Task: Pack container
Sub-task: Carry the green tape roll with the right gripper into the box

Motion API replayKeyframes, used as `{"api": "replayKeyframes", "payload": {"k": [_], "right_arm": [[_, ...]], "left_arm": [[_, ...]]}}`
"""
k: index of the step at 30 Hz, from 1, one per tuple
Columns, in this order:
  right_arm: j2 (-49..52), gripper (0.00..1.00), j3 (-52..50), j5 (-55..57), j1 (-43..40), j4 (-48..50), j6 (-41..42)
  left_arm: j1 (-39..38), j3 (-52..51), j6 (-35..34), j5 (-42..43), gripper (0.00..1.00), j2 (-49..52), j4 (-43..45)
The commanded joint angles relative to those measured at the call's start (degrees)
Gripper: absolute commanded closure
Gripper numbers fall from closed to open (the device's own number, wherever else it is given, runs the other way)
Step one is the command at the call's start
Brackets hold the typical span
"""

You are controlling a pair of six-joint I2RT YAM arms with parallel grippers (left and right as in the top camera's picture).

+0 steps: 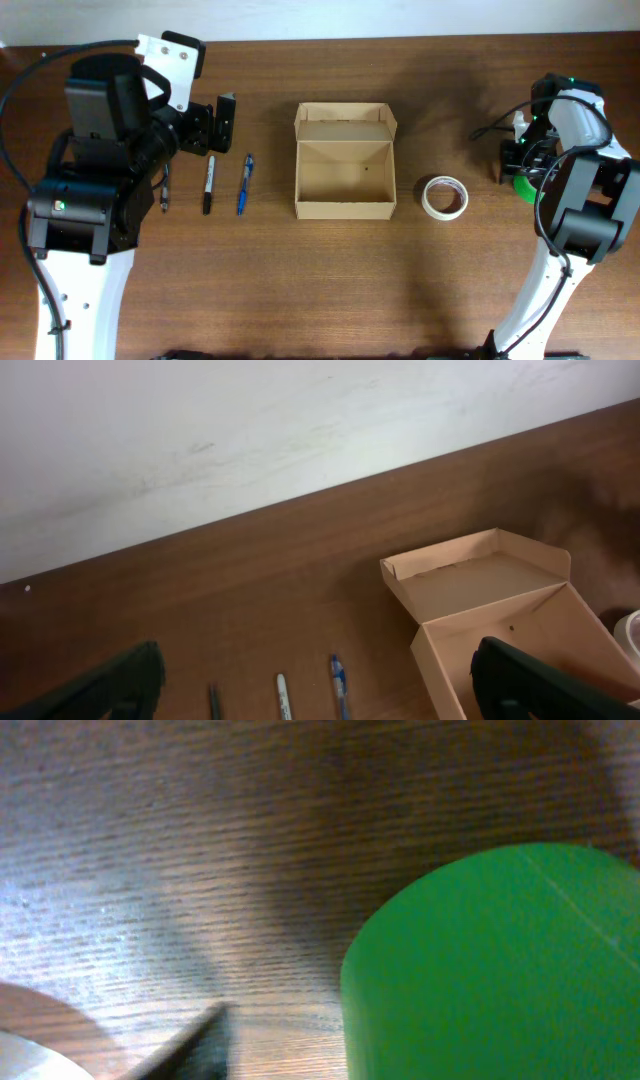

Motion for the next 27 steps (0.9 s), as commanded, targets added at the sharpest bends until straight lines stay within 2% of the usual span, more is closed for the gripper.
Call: {"api": "replayKeyframes", "payload": {"k": [1,3,11,16,20,27], "right_arm": [[0.3,0.78,-0.3,0.4,0.0,0.2,0.7],[0.3,0.96,-0.3,0.4,0.0,0.2,1.1],[-0.5,0.96,-0.1,1.2,0.0,-0.1,3.5],[-6.0,0.96,2.6,3.0,0.0,-1.7,4.9],[-14.1,0.96,11.1,3.7,0.0,-4.8,5.0],[-24.0,0.96,35.0,-1.2,2.4,-11.3,9.3]], "left_arm": [[-0.2,0.9,1.0,-0.4,0.01,0.5,0.0],[-0.2,0.9,1.0,-0.4,0.01,0.5,0.0],[-0.2,0.9,1.0,-0.4,0.01,0.5,0.0],[-0.2,0.9,1.0,-0.4,0.01,0.5,0.0],[-0.2,0.9,1.0,-0.4,0.01,0.5,0.0],[-0.2,0.9,1.0,-0.4,0.0,0.5,0.0]]}}
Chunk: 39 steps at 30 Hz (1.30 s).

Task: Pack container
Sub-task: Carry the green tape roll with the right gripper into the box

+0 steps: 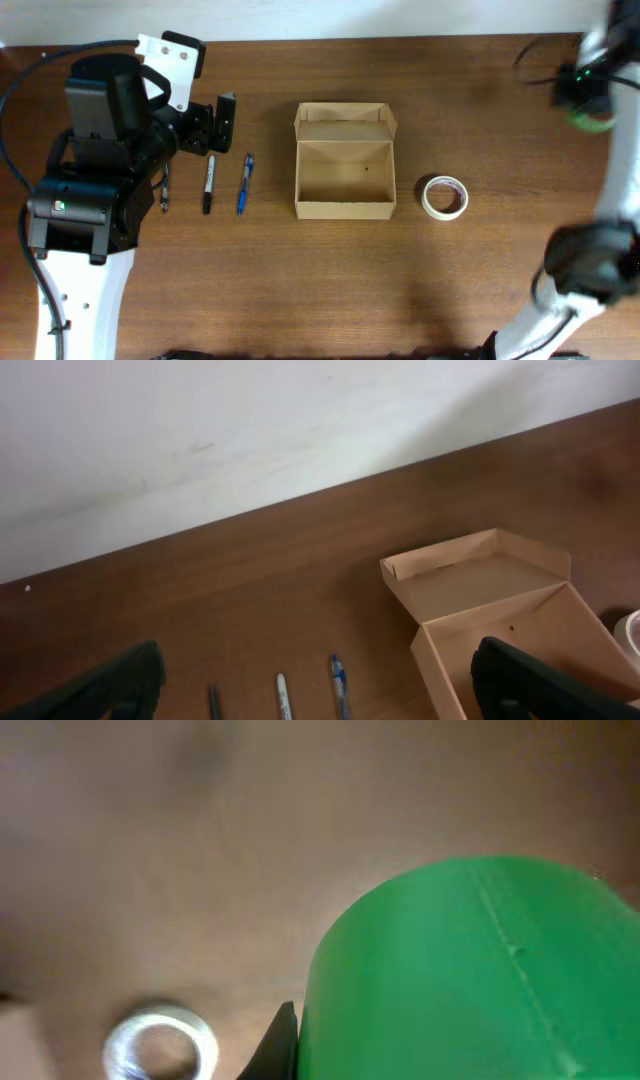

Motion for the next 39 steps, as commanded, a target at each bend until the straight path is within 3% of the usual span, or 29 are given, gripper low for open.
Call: {"api": "replayKeyframes", "payload": {"k": [1,6,11,16,21,25,34,39], "right_arm": [[-5.6,0.96,10.5,-2.8,3.4,-4.0,2.7],[-5.6,0.96,15.1,-9.3,14.3,-7.6,2.6],[-2.6,0.96,15.0,-12.8,30.8,-7.7,2.6],[2.7,0.96,14.5,-9.1,47.6,-11.2,2.2],[7.0,0.96,12.4,-1.6,57.8,-15.2,2.3],[7.5,0.96,7.5,-1.3,60.9,-15.2,2.3],[7.5,0.96,-2.6,1.1,59.5,-14.1,1.2],[7.5,0.96,-7.8,1.4,57.8,-10.1,-0.8]], "left_arm": [[-0.2,0.9,0.9,-0.4,0.01,0.5,0.1],[-0.2,0.9,0.9,-0.5,0.01,0.5,0.5],[-0.2,0.9,0.9,-1.9,0.01,0.5,0.2],[-0.2,0.9,1.0,-2.7,0.01,0.5,-0.5],[-0.2,0.9,2.4,-10.7,0.01,0.4,-3.1],[2.8,0.9,2.8,-13.7,0.01,-0.1,-4.2],[22.6,0.9,2.8,-11.7,0.0,-8.7,-3.7],[28.5,0.9,2.8,-11.8,0.0,-12.9,-5.0]]}}
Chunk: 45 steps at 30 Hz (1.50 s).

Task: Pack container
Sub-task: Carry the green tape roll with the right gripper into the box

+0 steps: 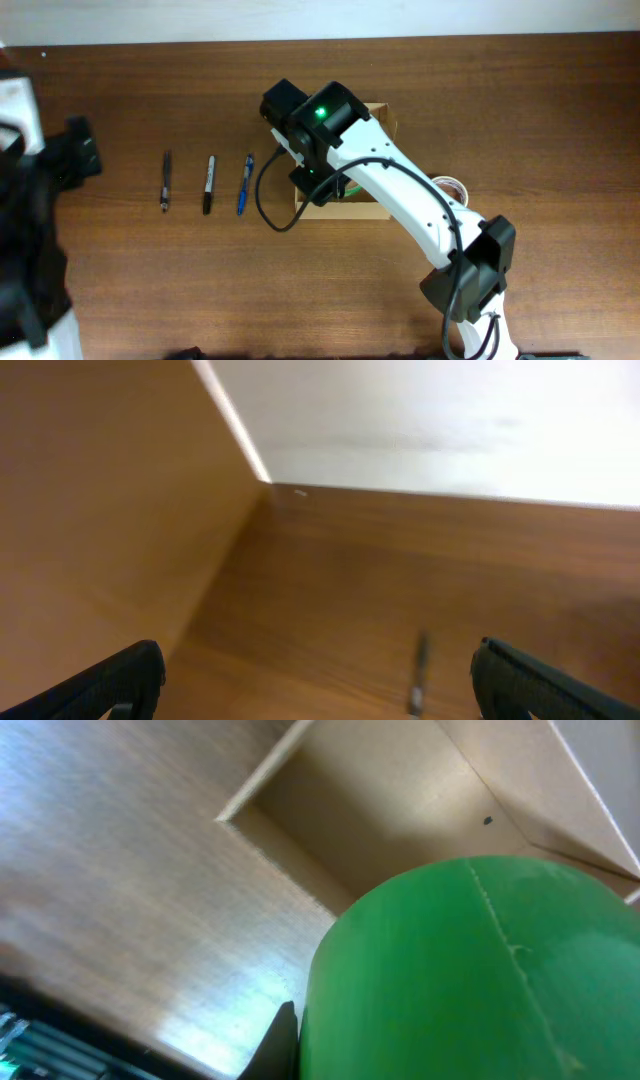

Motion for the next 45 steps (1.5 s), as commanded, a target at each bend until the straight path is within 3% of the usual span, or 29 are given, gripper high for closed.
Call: {"api": "replayKeyframes", "payload": {"k": [1,16,32,45], "right_arm": [[-0.5,0.96,-3.3,1.8,-1.8,1.8,-1.7],[-0.5,0.96,-12.3,-1.6,-14.4,11.9,-3.1],[0.2,0.96,-13.7,-4.3,-5.0,15.6,-2.8],[0.4,0.96,-21.6,-4.3,-4.7,20.8,-2.7]], "left_arm": [[1.9,0.8,0.9,0.2,0.01,-2.9,-1.4],[1.9,0.8,0.2,2.2,0.01,-9.6,-4.9],[1.9,0.3,0.2,6.8,0.01,-9.5,-5.2],[-1.3,0.3,1.1,6.7,0.01,-9.5,-5.4]]}}
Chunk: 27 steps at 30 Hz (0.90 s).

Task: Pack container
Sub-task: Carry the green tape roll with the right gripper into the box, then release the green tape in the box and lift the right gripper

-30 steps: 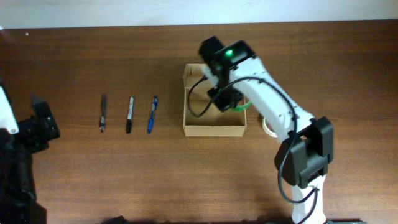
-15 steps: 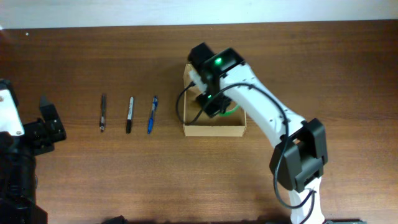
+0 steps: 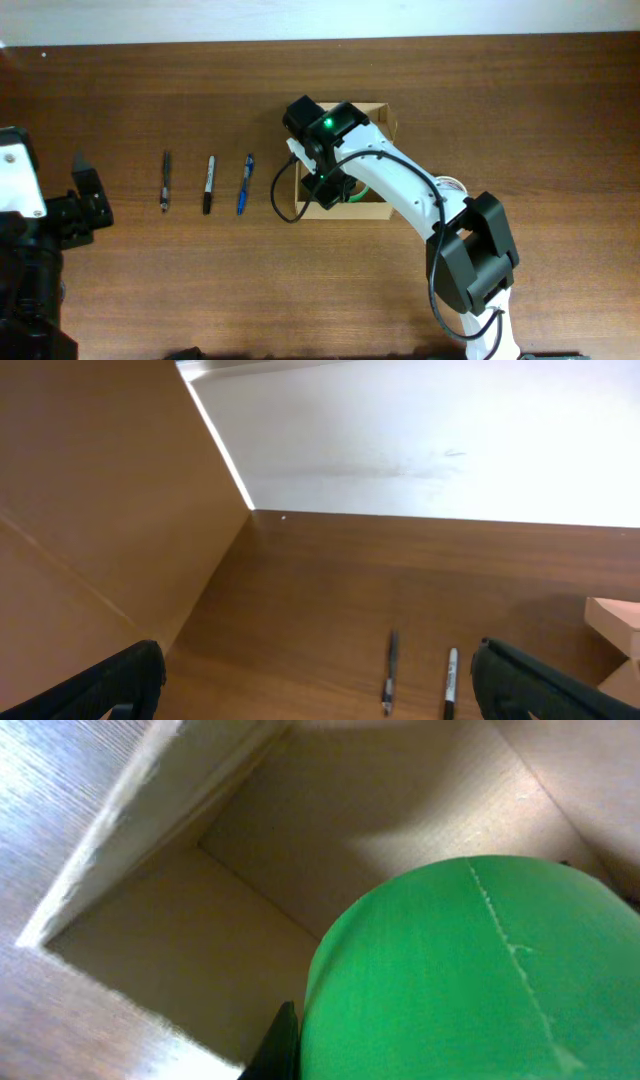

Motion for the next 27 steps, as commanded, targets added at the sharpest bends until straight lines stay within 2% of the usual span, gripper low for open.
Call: {"api": "replayKeyframes", "payload": {"k": [1,8,23,27], "right_arm": [[0.4,0.96,-1.2,0.1,-0.3,0.7,0.0],[0.4,0.96,-4.3,0.1,-1.4,3.8,-0.2],[0.4,0.96,-5.3,-1.5,-10.0,4.7,-0.8],[0.4,0.87,-5.3,-1.9,-9.9,4.7,-0.8]], "left_arm": [[-0.9,0.2,1.1,0.8,0.01,0.1,0.0],[-0.9,0.2,1.1,0.8,0.01,0.1,0.0],[-0.9,0.2,1.1,0.9,0.01,0.1,0.0],[-0.9,0.2,1.1,0.9,0.01,0.1,0.0]]}}
